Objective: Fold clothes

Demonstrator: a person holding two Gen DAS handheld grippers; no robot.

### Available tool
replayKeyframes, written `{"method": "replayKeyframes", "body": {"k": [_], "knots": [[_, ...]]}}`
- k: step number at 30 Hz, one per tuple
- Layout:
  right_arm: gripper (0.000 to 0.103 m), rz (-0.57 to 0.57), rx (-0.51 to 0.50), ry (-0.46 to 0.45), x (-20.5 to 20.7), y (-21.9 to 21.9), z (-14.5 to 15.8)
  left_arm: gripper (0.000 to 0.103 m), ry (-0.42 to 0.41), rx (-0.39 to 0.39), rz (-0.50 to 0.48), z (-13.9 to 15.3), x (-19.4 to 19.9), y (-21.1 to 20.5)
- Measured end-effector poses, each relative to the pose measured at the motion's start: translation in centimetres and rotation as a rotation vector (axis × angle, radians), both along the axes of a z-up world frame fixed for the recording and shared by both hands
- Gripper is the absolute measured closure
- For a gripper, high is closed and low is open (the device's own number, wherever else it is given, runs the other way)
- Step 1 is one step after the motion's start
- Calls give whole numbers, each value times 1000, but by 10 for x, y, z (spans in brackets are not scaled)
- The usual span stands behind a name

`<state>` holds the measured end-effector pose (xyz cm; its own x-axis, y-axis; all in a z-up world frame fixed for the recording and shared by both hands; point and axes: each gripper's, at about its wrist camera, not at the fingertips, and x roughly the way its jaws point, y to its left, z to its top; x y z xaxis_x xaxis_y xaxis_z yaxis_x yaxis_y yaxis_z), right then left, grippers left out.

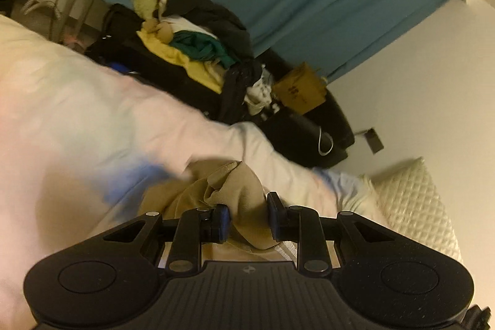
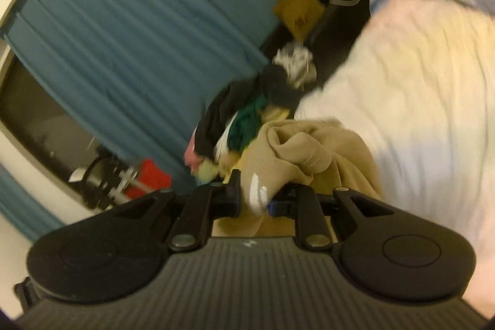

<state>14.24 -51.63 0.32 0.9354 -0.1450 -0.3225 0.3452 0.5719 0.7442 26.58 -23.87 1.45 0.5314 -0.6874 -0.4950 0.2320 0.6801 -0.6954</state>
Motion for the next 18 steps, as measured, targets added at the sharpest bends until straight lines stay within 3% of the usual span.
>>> {"method": "replayKeyframes", "body": {"k": [2, 5, 9, 12, 15, 18], "knots": [[84, -14, -23, 15, 9, -10, -17, 76, -7, 5, 6, -14, 10, -18], [84, -14, -3, 99, 14, -19, -66, 76, -5, 64, -7, -56, 15, -34], [83, 8, 88, 268, 0, -18, -149, 76, 51, 195, -64, -133, -3, -28], [83, 13, 128, 274, -25, -5, -186, 71, 21, 304, -121, -166, -21, -24], [81, 12, 97, 273, -33, 3, -191, 65, -25, 345, -146, -165, -31, -21], [80, -6, 108, 313, -36, 7, -179, 66, -69, 406, -168, -153, -36, -22]]}}
